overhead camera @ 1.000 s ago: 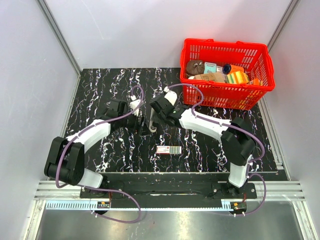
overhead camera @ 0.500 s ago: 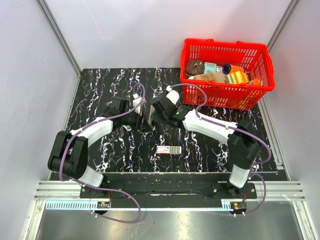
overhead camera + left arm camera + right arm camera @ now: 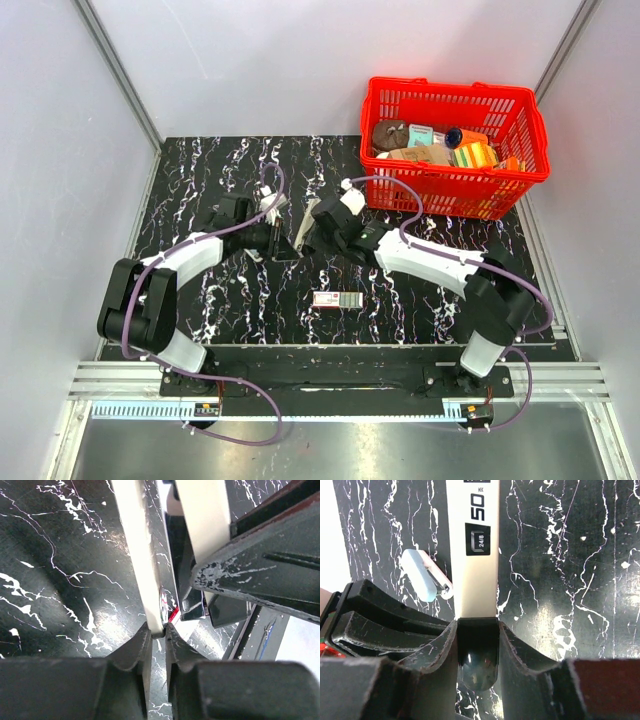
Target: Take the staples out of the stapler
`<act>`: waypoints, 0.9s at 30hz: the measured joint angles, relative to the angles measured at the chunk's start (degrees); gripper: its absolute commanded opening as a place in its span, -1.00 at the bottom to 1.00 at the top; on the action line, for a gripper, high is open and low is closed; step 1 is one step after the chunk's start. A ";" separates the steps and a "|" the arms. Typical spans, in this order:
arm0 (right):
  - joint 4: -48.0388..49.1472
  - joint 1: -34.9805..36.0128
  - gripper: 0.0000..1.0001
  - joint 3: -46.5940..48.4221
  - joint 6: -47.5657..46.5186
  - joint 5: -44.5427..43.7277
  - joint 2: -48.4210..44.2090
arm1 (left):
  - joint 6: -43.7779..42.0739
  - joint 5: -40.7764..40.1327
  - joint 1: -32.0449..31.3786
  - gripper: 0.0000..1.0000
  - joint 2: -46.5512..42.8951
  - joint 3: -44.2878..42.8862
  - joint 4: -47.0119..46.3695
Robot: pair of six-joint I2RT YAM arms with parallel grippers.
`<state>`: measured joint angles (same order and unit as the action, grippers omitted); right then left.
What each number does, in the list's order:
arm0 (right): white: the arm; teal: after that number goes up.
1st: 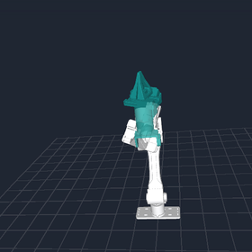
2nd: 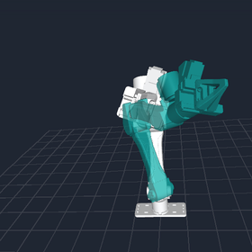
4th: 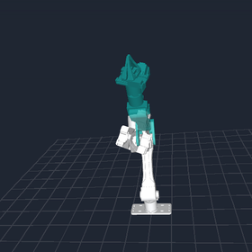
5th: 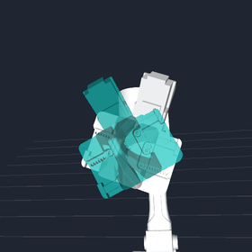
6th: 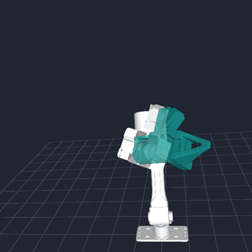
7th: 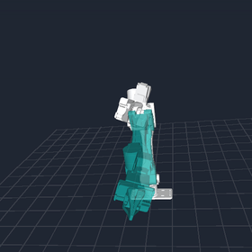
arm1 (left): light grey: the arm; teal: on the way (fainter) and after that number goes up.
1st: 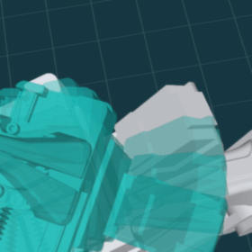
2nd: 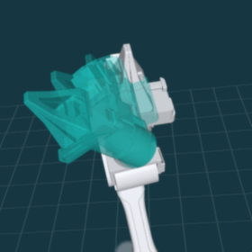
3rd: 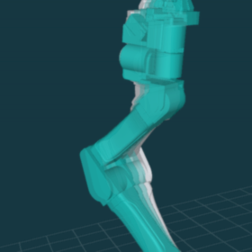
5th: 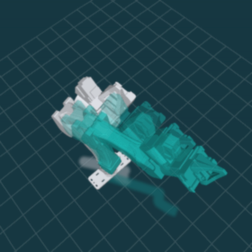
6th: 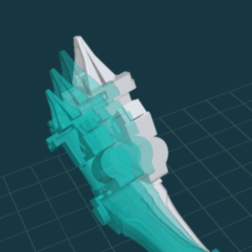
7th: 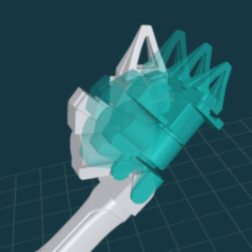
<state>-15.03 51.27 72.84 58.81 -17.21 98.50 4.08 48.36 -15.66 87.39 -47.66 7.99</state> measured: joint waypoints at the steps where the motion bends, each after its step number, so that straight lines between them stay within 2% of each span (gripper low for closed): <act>1: 0.35 0.02 -1.00 -0.44 -0.02 0.35 -0.26 | -0.24 -0.09 0.20 -0.83 0.00 0.00 -0.07; 11: 5.70 0.07 -1.00 -5.31 -1.25 3.52 -2.19 | -9.60 -2.58 0.48 -0.92 -0.02 -1.14 2.43; 27: 6.19 0.39 -1.00 -7.74 -13.75 10.88 -4.48 | -24.92 -18.47 0.66 -0.95 -0.02 -1.51 0.52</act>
<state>-8.84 51.66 65.10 45.06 -6.33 94.02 -20.84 29.89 -15.00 87.37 -49.17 8.51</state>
